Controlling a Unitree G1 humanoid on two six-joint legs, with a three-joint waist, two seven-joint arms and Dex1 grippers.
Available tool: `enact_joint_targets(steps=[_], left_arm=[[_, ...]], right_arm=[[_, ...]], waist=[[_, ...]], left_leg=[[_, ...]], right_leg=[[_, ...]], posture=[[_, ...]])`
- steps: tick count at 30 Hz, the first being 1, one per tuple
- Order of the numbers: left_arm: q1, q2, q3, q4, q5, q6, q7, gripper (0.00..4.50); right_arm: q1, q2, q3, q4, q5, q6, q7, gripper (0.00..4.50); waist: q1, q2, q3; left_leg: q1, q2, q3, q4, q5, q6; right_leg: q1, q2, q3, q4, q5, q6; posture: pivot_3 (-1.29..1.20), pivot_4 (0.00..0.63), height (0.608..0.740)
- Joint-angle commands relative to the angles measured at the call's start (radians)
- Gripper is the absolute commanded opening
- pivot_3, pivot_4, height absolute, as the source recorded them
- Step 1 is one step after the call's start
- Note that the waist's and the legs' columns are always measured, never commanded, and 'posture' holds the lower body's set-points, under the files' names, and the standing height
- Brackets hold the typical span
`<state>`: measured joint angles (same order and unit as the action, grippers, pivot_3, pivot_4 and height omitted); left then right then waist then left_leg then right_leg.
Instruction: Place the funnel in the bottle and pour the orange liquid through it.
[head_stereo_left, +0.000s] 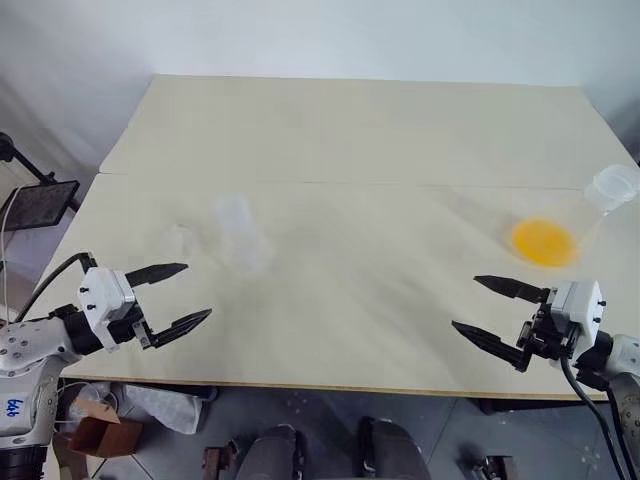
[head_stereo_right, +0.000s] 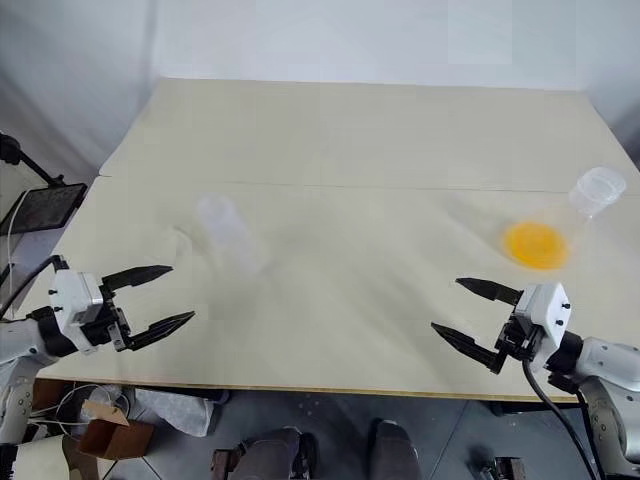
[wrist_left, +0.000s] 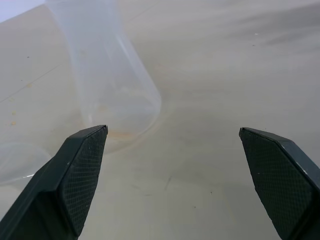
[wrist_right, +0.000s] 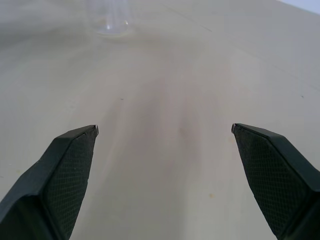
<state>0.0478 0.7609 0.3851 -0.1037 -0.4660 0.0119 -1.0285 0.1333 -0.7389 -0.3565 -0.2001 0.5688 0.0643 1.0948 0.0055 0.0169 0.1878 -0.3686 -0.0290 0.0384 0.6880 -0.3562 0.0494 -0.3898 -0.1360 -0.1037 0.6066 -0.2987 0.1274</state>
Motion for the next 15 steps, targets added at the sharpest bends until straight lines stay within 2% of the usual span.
enact_joint_targets(steps=[1,5,15], left_arm=[[0.002,-0.006,0.02,-0.01,-0.002,-0.012,0.019,4.5],[0.031,-0.017,0.053,-0.021,-0.051,0.033,0.029,4.5],[0.191,-0.123,0.271,0.081,-0.178,0.041,0.054,4.5]], right_arm=[[-0.012,0.003,-0.027,0.001,0.003,-0.022,-0.004,4.48],[-0.038,0.019,-0.012,0.006,0.016,-0.014,-0.008,4.48],[-0.216,0.144,0.146,-0.131,0.045,0.101,-0.147,4.48]], waist=[[0.001,0.0,0.0],[0.0,0.0,0.0],[-0.007,0.0,0.0]], left_leg=[[0.0,0.0,0.0,0.0,0.0,0.0],[0.0,0.0,0.0,0.0,0.0,0.0],[0.0,0.002,0.0,0.0,0.0,-0.001]], right_leg=[[0.0,0.0,0.0,0.0,0.0,0.0],[0.0,0.0,0.0,0.0,0.0,0.0],[-0.001,0.001,0.0,0.001,0.0,0.0]], posture=[[0.0,0.15,0.74],[0.0,0.15,0.74],[0.0,0.15,0.74]])
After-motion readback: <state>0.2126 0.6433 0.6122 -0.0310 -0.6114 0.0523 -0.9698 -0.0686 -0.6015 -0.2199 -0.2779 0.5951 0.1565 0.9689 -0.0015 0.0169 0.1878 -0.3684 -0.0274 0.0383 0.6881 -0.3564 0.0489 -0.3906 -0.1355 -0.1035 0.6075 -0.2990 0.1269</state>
